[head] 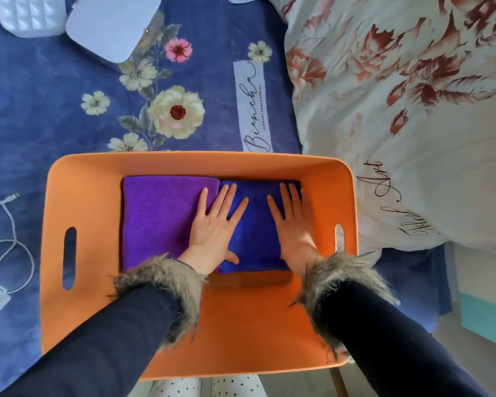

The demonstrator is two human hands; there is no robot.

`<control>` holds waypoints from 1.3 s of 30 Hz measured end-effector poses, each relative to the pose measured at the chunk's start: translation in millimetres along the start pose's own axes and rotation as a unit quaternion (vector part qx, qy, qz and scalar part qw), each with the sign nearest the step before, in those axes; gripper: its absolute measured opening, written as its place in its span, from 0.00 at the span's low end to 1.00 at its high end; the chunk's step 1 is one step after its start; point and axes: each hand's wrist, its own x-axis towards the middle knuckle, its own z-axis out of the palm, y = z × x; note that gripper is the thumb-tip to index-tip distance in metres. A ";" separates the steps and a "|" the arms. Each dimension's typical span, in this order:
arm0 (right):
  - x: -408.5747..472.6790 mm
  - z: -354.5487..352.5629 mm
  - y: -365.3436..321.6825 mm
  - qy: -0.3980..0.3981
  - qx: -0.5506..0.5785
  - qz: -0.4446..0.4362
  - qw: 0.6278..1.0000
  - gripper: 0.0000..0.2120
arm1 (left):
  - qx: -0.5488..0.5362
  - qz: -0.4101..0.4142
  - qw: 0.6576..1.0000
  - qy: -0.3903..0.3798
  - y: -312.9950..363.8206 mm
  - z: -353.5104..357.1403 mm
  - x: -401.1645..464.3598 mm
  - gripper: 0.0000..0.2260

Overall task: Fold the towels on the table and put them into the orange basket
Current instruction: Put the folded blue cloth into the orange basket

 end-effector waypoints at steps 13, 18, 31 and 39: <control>-6.1 1.9 -4.0 -0.012 0.125 -0.015 0.992 0.45 | -0.067 0.001 0.998 -0.011 -2.8 -13.6 -3.7 0.48; -59.8 -32.9 -1.4 0.082 0.291 -0.010 0.953 0.36 | -0.254 -0.057 0.964 0.054 -18.0 -55.2 -51.0 0.35; -232.8 -94.4 50.0 0.270 0.393 0.138 0.868 0.30 | -0.205 0.042 0.953 0.217 -23.5 -162.9 -170.9 0.33; -354.7 -47.1 20.3 0.303 0.431 0.324 0.786 0.29 | -0.143 0.223 0.931 0.253 19.2 -196.6 -218.0 0.29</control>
